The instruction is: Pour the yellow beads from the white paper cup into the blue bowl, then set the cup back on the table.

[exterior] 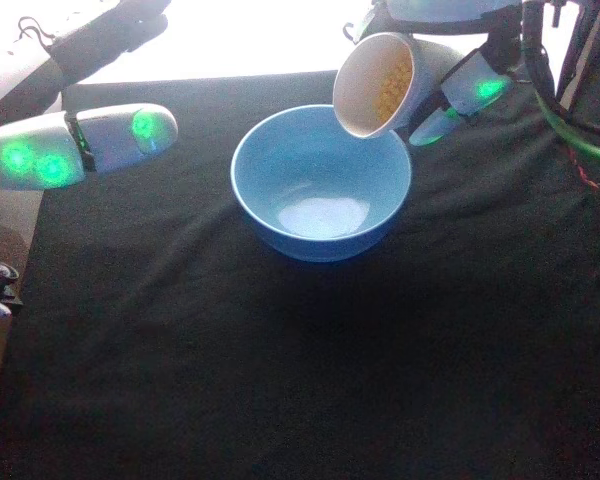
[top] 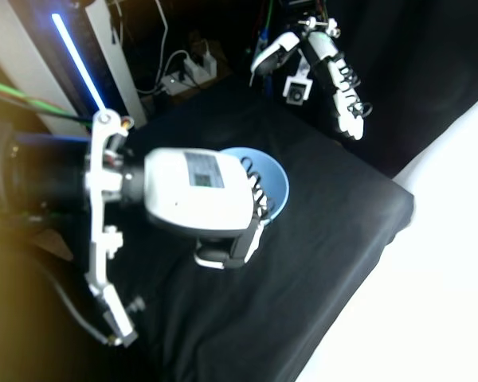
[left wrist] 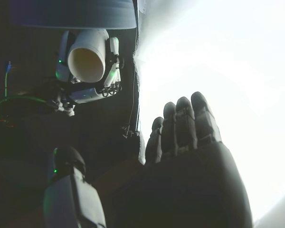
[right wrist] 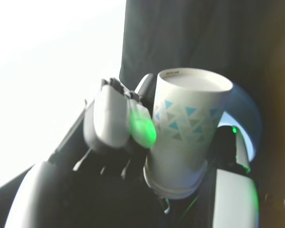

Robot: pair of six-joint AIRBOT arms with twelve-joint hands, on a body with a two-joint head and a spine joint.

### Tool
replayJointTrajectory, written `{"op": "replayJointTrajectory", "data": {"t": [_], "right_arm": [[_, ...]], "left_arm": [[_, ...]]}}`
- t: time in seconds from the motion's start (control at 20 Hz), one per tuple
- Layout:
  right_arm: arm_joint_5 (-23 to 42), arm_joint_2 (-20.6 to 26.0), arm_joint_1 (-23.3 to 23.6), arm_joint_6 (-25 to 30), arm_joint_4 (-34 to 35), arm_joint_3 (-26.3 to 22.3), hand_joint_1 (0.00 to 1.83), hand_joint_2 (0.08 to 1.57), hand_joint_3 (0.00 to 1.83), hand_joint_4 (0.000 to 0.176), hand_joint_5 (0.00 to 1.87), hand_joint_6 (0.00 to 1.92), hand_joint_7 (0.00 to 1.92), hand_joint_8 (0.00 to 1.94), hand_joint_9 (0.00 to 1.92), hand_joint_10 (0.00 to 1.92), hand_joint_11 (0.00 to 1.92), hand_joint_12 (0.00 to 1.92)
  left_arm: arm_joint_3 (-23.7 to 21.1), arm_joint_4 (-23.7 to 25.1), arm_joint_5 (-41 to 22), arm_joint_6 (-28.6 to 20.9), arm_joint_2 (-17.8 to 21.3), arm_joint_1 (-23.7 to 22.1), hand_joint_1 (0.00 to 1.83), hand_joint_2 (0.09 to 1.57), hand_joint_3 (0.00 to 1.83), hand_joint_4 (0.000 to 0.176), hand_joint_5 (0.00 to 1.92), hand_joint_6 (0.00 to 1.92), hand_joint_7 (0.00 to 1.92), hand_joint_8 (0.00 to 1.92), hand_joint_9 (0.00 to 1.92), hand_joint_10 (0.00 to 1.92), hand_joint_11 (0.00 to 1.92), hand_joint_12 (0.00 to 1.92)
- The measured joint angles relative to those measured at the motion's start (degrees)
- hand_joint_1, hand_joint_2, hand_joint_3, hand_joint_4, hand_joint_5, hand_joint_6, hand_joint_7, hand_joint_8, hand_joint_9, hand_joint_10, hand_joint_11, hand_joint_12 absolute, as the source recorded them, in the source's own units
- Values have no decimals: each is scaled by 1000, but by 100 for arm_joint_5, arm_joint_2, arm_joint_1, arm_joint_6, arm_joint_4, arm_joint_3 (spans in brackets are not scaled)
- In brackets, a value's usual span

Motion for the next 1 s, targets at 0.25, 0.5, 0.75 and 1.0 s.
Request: {"op": "replayJointTrajectory", "data": {"t": [0.25, 0.5, 0.75, 1.0], "right_arm": [[-175, 44, 70, -299, -175, -238, 1179, 1062, 0, 0, 1104, 794, 1475, 1941, 1662, 1921, 1714, 1921], [-221, 61, 94, -299, -459, -339, 1177, 1087, 0, 0, 1063, 1003, 1394, 1941, 1569, 1921, 1637, 1921], [-289, 83, 164, -400, -750, -533, 1186, 1047, 0, 0, 1141, 728, 1386, 1893, 1535, 1921, 1588, 1921], [-461, 133, 164, -728, -868, -737, 1191, 1037, 0, 0, 1156, 728, 1366, 1849, 1503, 1921, 1561, 1921]], "left_arm": [[11, -2, 7, 0, 0, -11, 306, 882, 2, 50, 101, 0, 192, 0, 199, 0, 0, 301], [15, 7, 9, 0, 0, -13, 298, 897, 3, 39, 87, 0, 190, 2, 210, 2, 0, 355], [15, 39, 22, 0, -28, -22, 322, 882, 0, 58, 102, 2, 193, 0, 201, 0, 0, 363], [15, 28, 20, 0, -28, -24, 335, 886, 0, 56, 109, 1, 204, 2, 217, 3, 0, 426]]}}
